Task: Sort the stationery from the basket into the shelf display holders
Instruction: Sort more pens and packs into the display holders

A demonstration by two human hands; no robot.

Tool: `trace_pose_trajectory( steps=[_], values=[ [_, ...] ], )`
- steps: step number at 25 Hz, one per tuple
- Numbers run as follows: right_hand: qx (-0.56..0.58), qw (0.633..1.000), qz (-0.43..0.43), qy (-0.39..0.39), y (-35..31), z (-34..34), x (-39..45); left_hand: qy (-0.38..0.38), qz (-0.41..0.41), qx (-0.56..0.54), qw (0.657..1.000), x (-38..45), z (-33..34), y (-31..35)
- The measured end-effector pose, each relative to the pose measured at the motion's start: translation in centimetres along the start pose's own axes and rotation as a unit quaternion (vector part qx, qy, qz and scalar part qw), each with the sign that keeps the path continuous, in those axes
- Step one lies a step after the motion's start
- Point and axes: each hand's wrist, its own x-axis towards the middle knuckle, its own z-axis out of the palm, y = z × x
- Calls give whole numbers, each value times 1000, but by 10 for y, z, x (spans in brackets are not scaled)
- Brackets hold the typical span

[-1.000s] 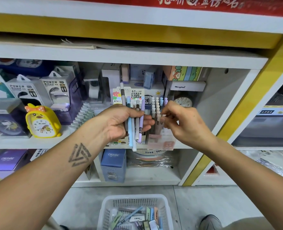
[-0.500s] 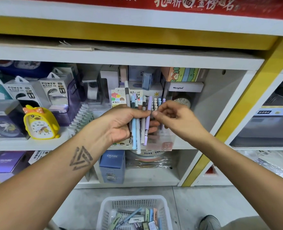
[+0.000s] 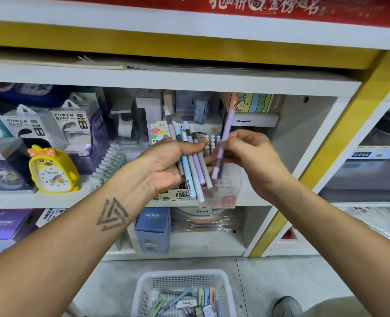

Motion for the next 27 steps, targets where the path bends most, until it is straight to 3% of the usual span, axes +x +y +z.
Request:
trace_pose_trajectory(
  steps=[2, 6, 8, 13, 17, 22, 27],
  values=[
    [36, 998, 6, 51, -3, -11, 5, 14, -12, -20, 1000, -1, 0, 2],
    [-240, 966, -29, 88, 8, -32, 15, 61, -22, 15, 998, -1, -3, -1],
    [-291, 953, -26, 83, 14, -36, 17, 69, -26, 19, 997, 0, -3, -1],
    [-299, 947, -59, 97, 17, -36, 17, 63, -37, 12, 997, -1, -1, -4],
    [-246, 949, -101, 171, 11, -35, 15, 62, -37, 9, 997, 0, -2, -5],
    [-355, 927, -59, 102, 12, -26, 14, 59, -44, 7, 997, 0, -1, -6],
    [-312, 948, 38, 43, 20, -25, 19, 50, -53, 15, 997, -2, 0, -8]
  ],
)
